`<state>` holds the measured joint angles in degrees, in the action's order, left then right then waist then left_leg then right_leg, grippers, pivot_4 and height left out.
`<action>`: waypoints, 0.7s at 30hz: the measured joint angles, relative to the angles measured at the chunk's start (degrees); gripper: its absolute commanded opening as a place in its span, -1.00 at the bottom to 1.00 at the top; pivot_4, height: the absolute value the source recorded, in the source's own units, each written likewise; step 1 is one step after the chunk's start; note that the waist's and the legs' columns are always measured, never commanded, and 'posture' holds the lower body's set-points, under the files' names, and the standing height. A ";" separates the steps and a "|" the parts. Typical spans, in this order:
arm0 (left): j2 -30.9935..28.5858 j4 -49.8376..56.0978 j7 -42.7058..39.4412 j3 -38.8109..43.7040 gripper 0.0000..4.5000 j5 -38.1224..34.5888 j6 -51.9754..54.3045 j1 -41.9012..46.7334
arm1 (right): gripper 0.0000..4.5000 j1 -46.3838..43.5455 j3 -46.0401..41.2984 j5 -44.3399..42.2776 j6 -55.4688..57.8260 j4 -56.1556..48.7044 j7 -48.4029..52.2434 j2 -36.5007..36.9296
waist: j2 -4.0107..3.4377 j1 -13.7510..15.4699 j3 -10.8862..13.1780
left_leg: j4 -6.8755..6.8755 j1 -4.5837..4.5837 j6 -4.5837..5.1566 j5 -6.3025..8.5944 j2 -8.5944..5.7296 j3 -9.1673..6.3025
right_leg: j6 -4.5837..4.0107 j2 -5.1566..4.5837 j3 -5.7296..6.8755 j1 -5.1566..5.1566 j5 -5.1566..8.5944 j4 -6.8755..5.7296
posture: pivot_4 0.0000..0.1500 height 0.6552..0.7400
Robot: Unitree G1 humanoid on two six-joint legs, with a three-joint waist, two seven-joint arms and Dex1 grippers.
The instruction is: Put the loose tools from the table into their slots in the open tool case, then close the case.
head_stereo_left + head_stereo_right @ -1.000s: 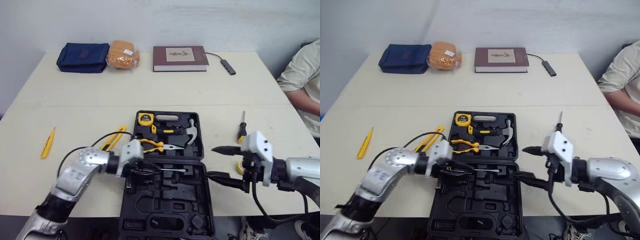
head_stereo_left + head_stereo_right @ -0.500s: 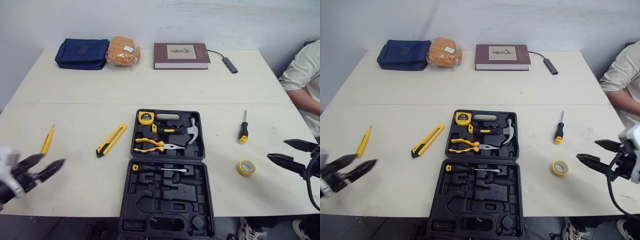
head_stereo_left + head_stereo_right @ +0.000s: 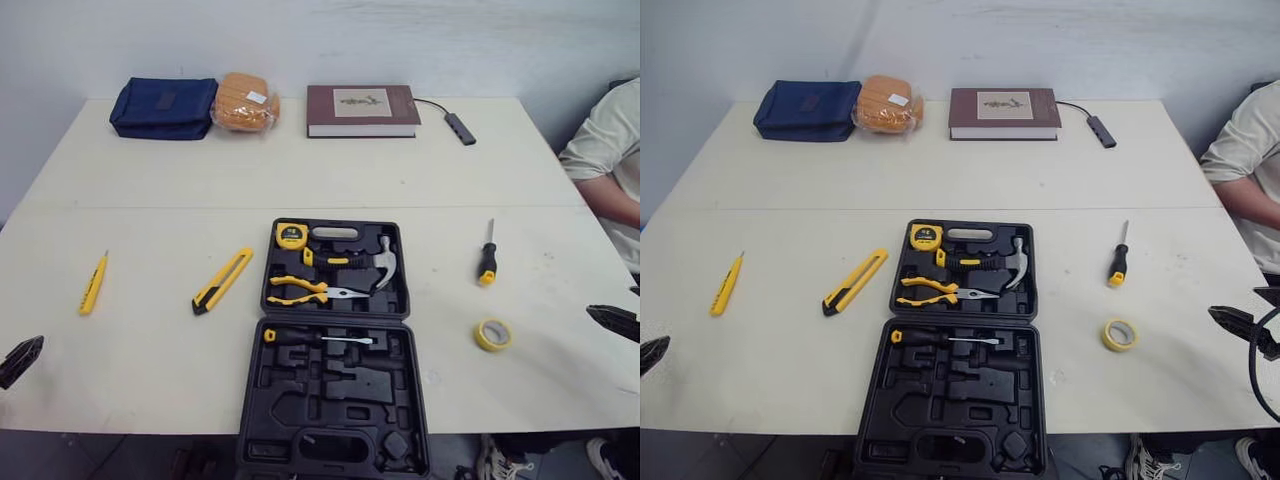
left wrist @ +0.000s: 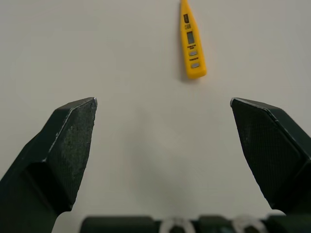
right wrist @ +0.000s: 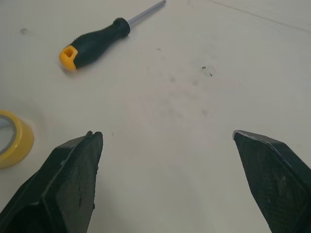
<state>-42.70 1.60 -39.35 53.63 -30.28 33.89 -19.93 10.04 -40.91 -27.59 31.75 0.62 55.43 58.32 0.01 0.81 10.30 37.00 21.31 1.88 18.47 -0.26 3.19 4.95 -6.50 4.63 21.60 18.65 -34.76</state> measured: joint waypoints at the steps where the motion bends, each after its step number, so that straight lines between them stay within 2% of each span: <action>1: -0.09 1.04 -0.42 -1.26 0.97 -0.26 0.59 0.30 | 1.00 -0.33 0.18 -0.61 1.13 -2.68 -0.90 -0.80 | -0.01 -0.11 0.01 | 0.00 0.00 -0.01 0.00 0.00 0.00 | 0.01 0.00 0.00 0.00 0.00 -0.02 | 1.00 1.00; 6: -0.98 12.29 -4.05 -7.86 0.97 -5.16 4.97 1.26 | 1.00 -1.96 0.98 -4.62 9.33 -15.15 -7.10 -4.56 | -0.02 -0.66 0.02 | 0.02 0.04 -0.23 -0.09 0.00 0.00 | 0.02 0.00 -0.01 0.00 -0.01 0.01 | 1.00 1.00; 10: -5.27 19.65 -5.66 -13.24 0.97 -10.83 10.47 6.83 | 1.00 -8.09 3.79 -7.64 18.07 -23.38 -18.49 -11.14 | -0.05 -0.89 0.04 | 0.05 0.03 -0.40 -0.20 0.00 0.00 | 0.04 0.00 -0.01 -0.01 -0.02 -0.07 | 1.00 1.00; 15: -10.76 23.49 -9.52 -20.98 0.97 -17.57 14.21 18.00 | 1.00 -15.43 8.99 -8.78 28.48 -29.48 -33.12 -19.01 | -0.16 -1.05 0.10 | 0.01 0.06 -0.46 -0.27 -0.01 0.00 | 0.00 0.01 0.00 0.09 0.00 -0.18 | 1.00 1.00; 17: -12.36 25.34 -10.67 -24.10 0.97 -20.19 15.22 23.28 | 1.00 -17.65 10.37 -8.39 30.93 -30.50 -37.65 -21.74 | -0.18 -1.09 0.11 | 0.02 0.09 -0.16 -0.46 -0.03 0.02 | 0.01 0.03 0.00 0.12 0.00 -0.20 | 1.00 1.00; 21: -12.94 26.11 -13.64 -34.65 0.97 -21.57 15.14 37.61 | 1.00 -21.74 15.19 -5.49 32.95 -30.11 -45.61 -27.74 | -0.17 -1.06 0.12 | 0.06 0.09 -0.17 -0.56 -0.06 0.06 | 0.05 0.10 0.00 0.11 -0.03 -0.28 | 1.00 1.00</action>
<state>-55.63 27.71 -52.99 18.97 -51.84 49.04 17.69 -11.70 -25.72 -33.08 64.71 -29.50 9.82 30.58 -0.16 -0.25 10.42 37.06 21.40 1.71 17.92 -0.32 3.25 5.00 -6.40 4.63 21.70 18.62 -35.04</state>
